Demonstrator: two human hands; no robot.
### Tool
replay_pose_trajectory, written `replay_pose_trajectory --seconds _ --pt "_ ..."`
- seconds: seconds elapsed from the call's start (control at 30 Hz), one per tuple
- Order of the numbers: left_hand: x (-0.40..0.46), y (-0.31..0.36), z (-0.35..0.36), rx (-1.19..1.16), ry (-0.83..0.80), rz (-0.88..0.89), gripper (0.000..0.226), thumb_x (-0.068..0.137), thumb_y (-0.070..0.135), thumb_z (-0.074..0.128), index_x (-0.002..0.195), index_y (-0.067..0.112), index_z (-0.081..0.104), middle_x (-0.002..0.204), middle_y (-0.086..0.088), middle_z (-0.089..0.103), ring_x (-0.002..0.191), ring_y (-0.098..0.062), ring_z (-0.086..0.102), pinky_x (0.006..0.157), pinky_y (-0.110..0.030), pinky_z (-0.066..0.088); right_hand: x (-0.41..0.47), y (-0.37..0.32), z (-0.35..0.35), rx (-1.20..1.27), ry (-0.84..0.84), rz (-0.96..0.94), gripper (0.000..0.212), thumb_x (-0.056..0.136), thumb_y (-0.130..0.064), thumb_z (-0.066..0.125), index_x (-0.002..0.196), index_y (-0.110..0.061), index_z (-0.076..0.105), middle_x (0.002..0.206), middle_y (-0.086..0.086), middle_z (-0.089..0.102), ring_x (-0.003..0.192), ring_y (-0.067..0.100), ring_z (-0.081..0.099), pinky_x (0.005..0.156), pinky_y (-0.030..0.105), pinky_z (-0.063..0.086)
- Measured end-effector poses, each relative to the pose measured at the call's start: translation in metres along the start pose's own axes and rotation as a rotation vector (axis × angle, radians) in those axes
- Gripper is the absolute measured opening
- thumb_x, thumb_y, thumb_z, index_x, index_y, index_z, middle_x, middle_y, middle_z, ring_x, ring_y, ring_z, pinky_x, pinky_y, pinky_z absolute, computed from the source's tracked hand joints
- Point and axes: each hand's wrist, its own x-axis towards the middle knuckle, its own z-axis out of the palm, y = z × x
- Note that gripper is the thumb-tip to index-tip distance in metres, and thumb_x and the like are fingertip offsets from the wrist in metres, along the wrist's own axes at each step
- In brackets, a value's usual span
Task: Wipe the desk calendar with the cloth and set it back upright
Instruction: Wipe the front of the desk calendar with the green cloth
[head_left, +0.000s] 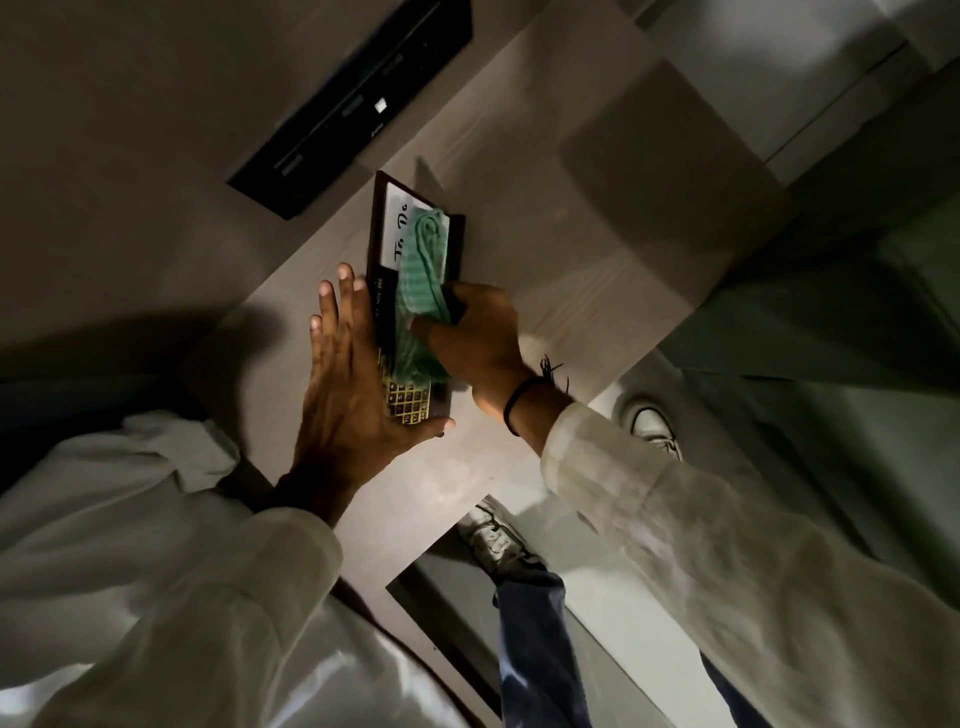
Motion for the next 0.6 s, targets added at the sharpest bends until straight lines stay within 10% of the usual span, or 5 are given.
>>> replay_pose_trajectory --seconds 0.6 --pt "-0.003 0.001 0.0 0.004 0.032 0.061 0.152 0.059 0.072 0.083 0.164 -0.001 0.0 0.174 -0.021 -0.002 0.162 -0.04 -0.002 0.131 -0.057 0.009 0.001 0.001 0.005 0.007 0.049 -0.052 0.02 0.081 -0.011 0.069 0.099 -0.01 0.078 0.092 0.006 0.08 0.084 0.021 0.076 0.075 0.041 0.065"
